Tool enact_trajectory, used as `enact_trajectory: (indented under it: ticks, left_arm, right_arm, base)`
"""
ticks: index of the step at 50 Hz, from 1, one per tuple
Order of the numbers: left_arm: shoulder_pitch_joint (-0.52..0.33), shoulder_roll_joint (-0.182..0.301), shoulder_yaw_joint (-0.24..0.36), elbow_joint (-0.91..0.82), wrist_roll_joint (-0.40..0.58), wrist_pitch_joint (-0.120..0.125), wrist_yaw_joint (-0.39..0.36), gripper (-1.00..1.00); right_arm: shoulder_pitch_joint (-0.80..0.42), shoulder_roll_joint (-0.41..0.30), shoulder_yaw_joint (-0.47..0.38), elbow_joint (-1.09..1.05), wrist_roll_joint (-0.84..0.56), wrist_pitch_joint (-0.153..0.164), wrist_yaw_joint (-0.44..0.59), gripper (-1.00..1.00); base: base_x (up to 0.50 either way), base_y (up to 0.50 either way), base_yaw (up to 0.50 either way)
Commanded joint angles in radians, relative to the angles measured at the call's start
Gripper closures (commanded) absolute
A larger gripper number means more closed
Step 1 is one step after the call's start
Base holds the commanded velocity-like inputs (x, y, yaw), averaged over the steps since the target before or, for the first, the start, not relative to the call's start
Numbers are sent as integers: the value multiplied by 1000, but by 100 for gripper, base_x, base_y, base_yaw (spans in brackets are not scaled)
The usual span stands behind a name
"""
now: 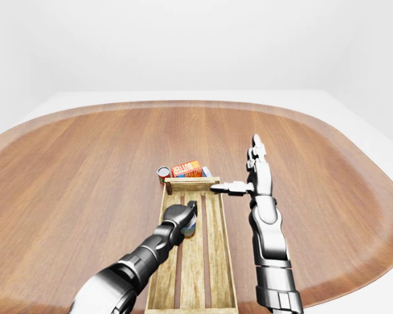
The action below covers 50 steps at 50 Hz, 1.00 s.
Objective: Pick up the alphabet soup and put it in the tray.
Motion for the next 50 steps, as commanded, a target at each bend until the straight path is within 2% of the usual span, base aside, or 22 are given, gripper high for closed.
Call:
enact_trajectory:
  ticks: [1,3,4,5,31,38,45,50]
  left_arm:
    - [1,-6,2,17,46,0,-1,100]
    - [2,-5,1,20,50,0,2,100]
    - [-1,-4,6,21,47,0,26,-10]
    - [-6,-5,11,25,42,0,18,-100]
    - [-1,-8,4,12,42,0,18,-100]
    - [16,-6,-9,-48,53,0,18,-100]
    - [143,18,-63,-339,150,0,-100,-100]
    - [238,37,-89,-555,246,0,-215,-100]
  right_arm:
    - [1,-1,-1,-1,2,0,2,-100]
    - [-1,-1,-1,1,2,0,1,-100]
    - [0,-1,-1,-1,1,0,1,-100]
    - [0,-1,-1,-3,2,0,2,-100]
    - [-3,-2,-3,-4,4,0,1,-100]
    - [-4,-3,-4,-1,5,0,-1,-100]
    - [-3,-1,0,-2,1,0,-6,-100]
    - [0,0,-2,-21,0,0,-10,-100]
  base:
    - [0,0,0]
    - [0,0,0]
    - [0,0,0]
    - [0,0,0]
    - [0,0,0]
    - [0,0,0]
    - [0,0,0]
    - [0,0,0]
